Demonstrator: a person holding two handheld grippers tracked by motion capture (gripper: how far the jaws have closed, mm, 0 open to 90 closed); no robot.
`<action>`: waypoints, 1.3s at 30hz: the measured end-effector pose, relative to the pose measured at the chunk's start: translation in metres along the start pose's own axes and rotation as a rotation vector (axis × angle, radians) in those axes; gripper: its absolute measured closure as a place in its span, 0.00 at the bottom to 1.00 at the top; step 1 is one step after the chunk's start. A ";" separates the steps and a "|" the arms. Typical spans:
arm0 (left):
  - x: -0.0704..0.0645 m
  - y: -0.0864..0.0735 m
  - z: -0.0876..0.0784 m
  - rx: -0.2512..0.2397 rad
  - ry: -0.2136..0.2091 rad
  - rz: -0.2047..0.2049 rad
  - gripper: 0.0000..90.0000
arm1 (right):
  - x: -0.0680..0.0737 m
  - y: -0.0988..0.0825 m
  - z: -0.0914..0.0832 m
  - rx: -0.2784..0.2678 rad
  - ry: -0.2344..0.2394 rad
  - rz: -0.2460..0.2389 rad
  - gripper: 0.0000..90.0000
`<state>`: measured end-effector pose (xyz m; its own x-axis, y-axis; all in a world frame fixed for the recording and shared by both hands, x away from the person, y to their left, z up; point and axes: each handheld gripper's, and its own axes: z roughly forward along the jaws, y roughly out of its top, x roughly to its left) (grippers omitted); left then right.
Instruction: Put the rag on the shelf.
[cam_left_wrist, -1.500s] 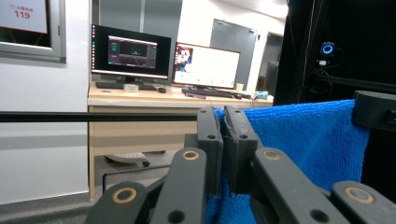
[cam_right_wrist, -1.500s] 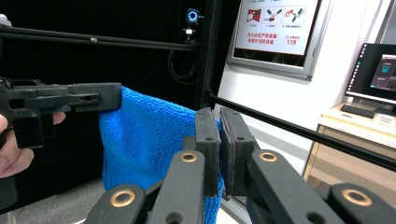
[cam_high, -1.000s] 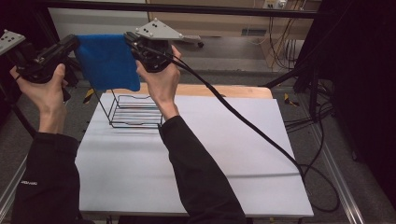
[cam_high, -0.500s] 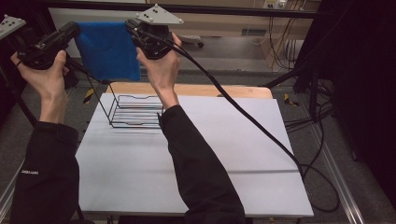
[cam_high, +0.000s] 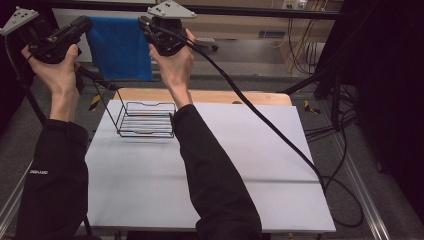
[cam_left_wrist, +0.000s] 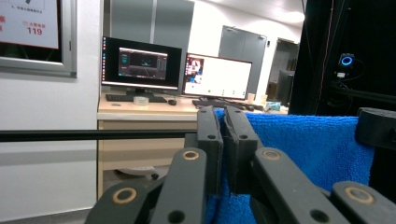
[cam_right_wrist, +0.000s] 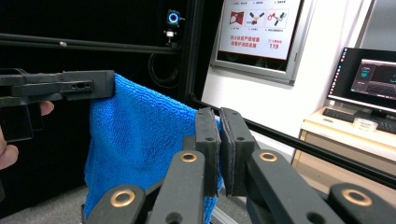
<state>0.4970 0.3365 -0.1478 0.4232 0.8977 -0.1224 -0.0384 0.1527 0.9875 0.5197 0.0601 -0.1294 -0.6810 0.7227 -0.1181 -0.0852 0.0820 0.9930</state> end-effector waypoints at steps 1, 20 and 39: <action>0.001 -0.001 0.002 0.003 0.000 -0.001 0.96 | -0.002 -0.001 0.002 0.003 -0.002 0.002 0.97; 0.015 -0.028 0.013 0.065 -0.002 0.045 0.96 | -0.013 -0.030 0.019 0.067 0.021 0.025 0.97; 0.017 -0.063 -0.021 0.102 -0.068 0.074 0.95 | 0.004 -0.059 0.000 0.130 0.091 0.038 0.96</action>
<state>0.4874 0.3505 -0.2139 0.4834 0.8742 -0.0455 0.0190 0.0415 0.9990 0.5215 0.0580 -0.1887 -0.7453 0.6626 -0.0743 0.0330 0.1479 0.9885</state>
